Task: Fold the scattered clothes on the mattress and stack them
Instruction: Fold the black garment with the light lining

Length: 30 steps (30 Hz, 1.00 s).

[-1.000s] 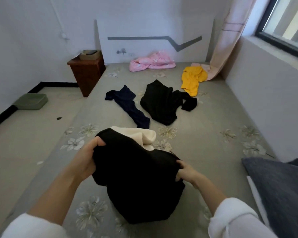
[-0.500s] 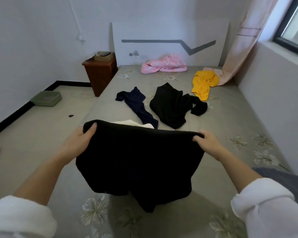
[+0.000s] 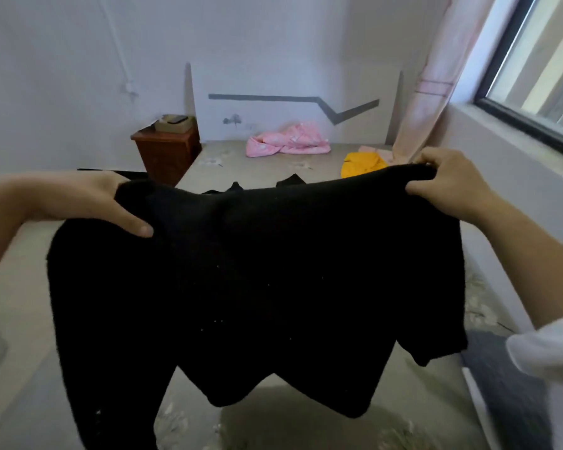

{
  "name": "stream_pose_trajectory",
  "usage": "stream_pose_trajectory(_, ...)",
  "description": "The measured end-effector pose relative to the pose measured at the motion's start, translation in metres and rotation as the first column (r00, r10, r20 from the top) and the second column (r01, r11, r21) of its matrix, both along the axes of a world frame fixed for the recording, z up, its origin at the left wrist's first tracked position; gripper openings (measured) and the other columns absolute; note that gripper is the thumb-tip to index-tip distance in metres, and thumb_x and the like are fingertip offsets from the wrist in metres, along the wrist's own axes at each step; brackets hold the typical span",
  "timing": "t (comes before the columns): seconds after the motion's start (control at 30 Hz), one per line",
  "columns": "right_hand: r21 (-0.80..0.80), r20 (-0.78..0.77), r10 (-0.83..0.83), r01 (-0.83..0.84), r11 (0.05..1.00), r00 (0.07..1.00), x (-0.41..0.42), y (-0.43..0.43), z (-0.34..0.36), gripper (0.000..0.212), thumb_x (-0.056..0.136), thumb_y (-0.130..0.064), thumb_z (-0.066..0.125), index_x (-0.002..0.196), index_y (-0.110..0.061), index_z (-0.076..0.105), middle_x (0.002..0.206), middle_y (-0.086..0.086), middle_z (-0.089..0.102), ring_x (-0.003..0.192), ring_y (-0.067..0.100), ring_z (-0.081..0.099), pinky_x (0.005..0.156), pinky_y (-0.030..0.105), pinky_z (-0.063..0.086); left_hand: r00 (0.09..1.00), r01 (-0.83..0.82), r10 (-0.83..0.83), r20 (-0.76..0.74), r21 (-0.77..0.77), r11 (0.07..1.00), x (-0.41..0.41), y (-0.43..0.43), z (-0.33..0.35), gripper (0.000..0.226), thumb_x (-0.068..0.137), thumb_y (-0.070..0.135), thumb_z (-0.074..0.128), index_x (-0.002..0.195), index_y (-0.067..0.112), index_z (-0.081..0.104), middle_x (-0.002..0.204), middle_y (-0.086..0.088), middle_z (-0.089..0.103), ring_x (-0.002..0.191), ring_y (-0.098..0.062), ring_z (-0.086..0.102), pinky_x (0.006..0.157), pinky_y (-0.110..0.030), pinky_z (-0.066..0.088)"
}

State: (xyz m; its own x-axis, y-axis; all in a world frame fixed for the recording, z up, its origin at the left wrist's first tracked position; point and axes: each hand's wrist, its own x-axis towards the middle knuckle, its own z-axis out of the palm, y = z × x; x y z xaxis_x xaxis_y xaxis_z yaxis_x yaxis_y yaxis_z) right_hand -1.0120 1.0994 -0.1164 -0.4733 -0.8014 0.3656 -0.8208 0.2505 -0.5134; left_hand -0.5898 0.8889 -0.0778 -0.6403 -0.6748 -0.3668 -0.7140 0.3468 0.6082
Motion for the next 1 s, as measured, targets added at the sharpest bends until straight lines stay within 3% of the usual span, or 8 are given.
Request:
stream_pose_trajectory(0.17, 0.294, -0.358, -0.168, 0.282, 0.913, 0.918, -0.020, -0.024, -0.051, 0.021, 0.092, -0.031, 0.055, 0.100, -0.012, 0.053, 0.104, 0.023, 0.063, 0.099, 0.040, 0.059, 0.069, 0.036, 0.035, 0.882, 0.046, 0.176, 0.438, -0.451, 0.891, -0.039, -0.038, -0.044, 0.021, 0.079, 0.019, 0.074, 0.064, 0.011, 0.061, 0.063, -0.003, 0.058, 0.060, -0.018, 0.054, 0.053, -0.028, 0.038)
stream_pose_trajectory(0.27, 0.288, -0.530, -0.223, 0.421, 0.860, 0.818, -0.030, -0.034, -0.060, 0.025, 0.096, -0.026, 0.045, 0.110, -0.008, 0.055, 0.106, 0.022, 0.065, 0.098, 0.039, 0.061, 0.077, 0.040, 0.045, 0.868, 0.025, 0.327, 0.374, -0.690, 0.723, -0.056, -0.053, -0.056, 0.014, 0.087, 0.024, 0.059, 0.083, 0.011, 0.062, 0.072, -0.005, 0.052, 0.073, -0.027, 0.056, 0.060, -0.030, 0.043)
stream_pose_trajectory(0.37, 0.241, -0.334, -0.348, 0.436, 0.867, 0.876, -0.036, -0.044, -0.038, 0.028, 0.097, -0.017, 0.039, 0.119, -0.011, 0.054, 0.112, 0.025, 0.062, 0.099, 0.042, 0.060, 0.078, 0.040, 0.046, 0.893, -0.159, 0.429, 0.132, -0.801, 0.577, -0.064, -0.070, -0.052, 0.012, 0.089, 0.020, 0.053, 0.095, 0.015, 0.062, 0.087, -0.013, 0.053, 0.085, -0.037, 0.059, 0.067, -0.037, 0.048)
stream_pose_trajectory(0.43, 0.139, 0.164, -0.395, 0.375, 0.917, 0.904, -0.039, -0.052, -0.019, 0.030, 0.098, -0.011, 0.036, 0.119, -0.017, 0.056, 0.116, 0.021, 0.058, 0.087, 0.043, 0.062, 0.061, 0.037, 0.052, 0.877, -0.453, 0.457, -0.151, -0.578, 0.679, -0.071, -0.079, -0.045, 0.020, 0.091, 0.015, 0.046, 0.104, 0.015, 0.062, 0.091, -0.014, 0.059, 0.081, -0.040, 0.062, 0.067, -0.043, 0.056)
stream_pose_trajectory(0.5, -0.081, 0.644, -0.212, 0.340, 0.937, 0.736, -0.038, -0.058, -0.009, 0.027, 0.097, -0.005, 0.034, 0.105, -0.019, 0.056, 0.111, 0.012, 0.056, 0.080, 0.038, 0.063, 0.048, 0.032, 0.057, 0.710, -0.630, 0.536, -0.456, -0.070, 0.774, -0.080, -0.081, -0.044, 0.025, 0.096, 0.010, 0.037, 0.109, 0.018, 0.056, 0.098, -0.009, 0.059, 0.076, -0.040, 0.062, 0.052, -0.041, 0.059)
stream_pose_trajectory(0.6, -0.291, 0.628, -0.145, 0.404, 0.867, 0.764, -0.040, -0.055, -0.015, 0.033, 0.088, -0.004, 0.039, 0.080, -0.031, 0.055, 0.092, 0.001, 0.060, 0.094, 0.030, 0.063, 0.070, 0.033, 0.059, 0.512, -0.658, 0.534, -0.672, 0.093, 0.747, -0.085, -0.070, -0.054, 0.036, 0.094, 0.003, 0.034, 0.111, 0.025, 0.057, 0.112, -0.007, 0.059, 0.091, -0.033, 0.063, 0.068, -0.037, 0.060)
stream_pose_trajectory(0.77, -0.266, 0.297, -0.229, 0.310, 0.913, 0.927, -0.028, -0.009, -0.061, 0.026, 0.087, -0.006, 0.044, 0.088, -0.026, 0.060, 0.089, -0.003, 0.056, 0.083, 0.013, 0.050, 0.073, 0.024, 0.036, 0.612, -0.640, 0.337, -0.716, -0.198, 0.742, -0.067, -0.021, -0.102, 0.041, 0.087, -0.009, 0.040, 0.100, 0.026, 0.056, 0.089, 0.004, 0.057, 0.079, -0.008, 0.052, 0.067, -0.007, 0.040)
stream_pose_trajectory(1.0, 0.086, 0.100, -0.208, 0.200, 0.976, 0.973, -0.002, 0.071, -0.169, 0.026, 0.086, 0.005, 0.059, 0.110, 0.000, 0.066, 0.129, 0.015, 0.056, 0.122, 0.032, 0.049, 0.096, 0.031, 0.034, 0.893, -0.419, 0.295, -0.339, -0.387, 0.821, -0.004, 0.022, -0.235, 0.044, 0.080, -0.019, 0.049, 0.115, 0.005, 0.063, 0.139, -0.011, 0.046, 0.131, -0.032, 0.039, 0.110, -0.045, 0.029)
